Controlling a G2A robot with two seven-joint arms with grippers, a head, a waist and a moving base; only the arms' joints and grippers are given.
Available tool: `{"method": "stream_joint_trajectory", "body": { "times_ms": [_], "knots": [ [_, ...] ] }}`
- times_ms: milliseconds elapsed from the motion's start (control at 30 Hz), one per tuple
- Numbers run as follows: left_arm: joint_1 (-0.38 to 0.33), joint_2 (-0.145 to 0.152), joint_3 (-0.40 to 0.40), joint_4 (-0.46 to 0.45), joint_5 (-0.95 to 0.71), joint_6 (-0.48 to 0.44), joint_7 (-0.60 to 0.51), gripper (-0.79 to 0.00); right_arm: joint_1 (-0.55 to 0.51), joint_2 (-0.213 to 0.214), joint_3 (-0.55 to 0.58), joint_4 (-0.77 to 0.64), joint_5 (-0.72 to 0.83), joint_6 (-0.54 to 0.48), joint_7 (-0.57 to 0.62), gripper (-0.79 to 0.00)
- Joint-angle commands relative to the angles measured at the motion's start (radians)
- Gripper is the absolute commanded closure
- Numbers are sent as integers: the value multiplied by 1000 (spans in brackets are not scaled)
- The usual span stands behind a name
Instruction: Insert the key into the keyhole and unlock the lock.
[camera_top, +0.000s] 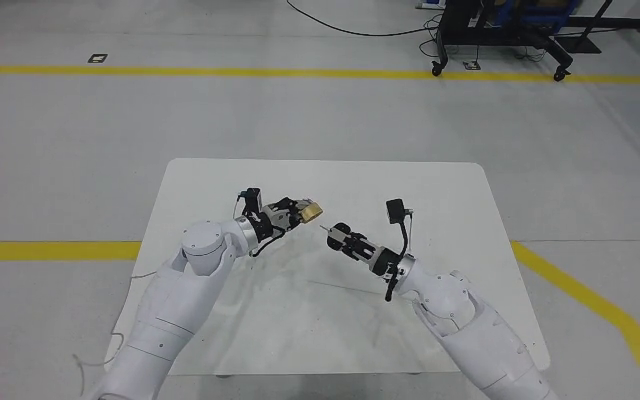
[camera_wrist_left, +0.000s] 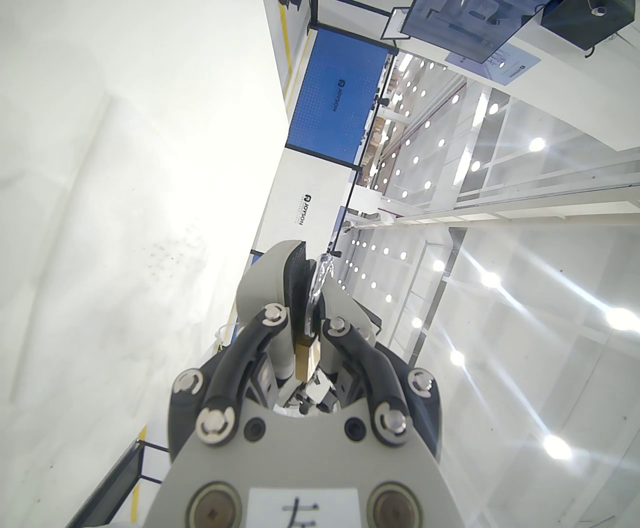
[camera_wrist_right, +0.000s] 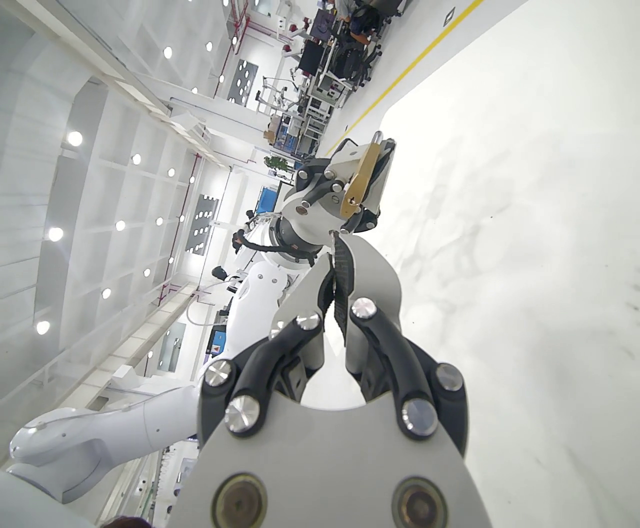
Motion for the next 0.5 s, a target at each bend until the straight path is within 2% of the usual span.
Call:
{"method": "stream_joint_trajectory", "body": {
  "times_ms": [0,233,467],
  "knots": [
    [13,-1,-10,-13,-34,-10,5,0,-17,-3,0,-19,14,45,-55,0],
    [10,-6,9,-23,-15,-14,26,0,-39,-21,-37,-54,21,144,-189,0],
    [18,-12,32,-33,26,-36,64,0,-43,-42,-84,-73,3,166,-309,0]
  ]
}}
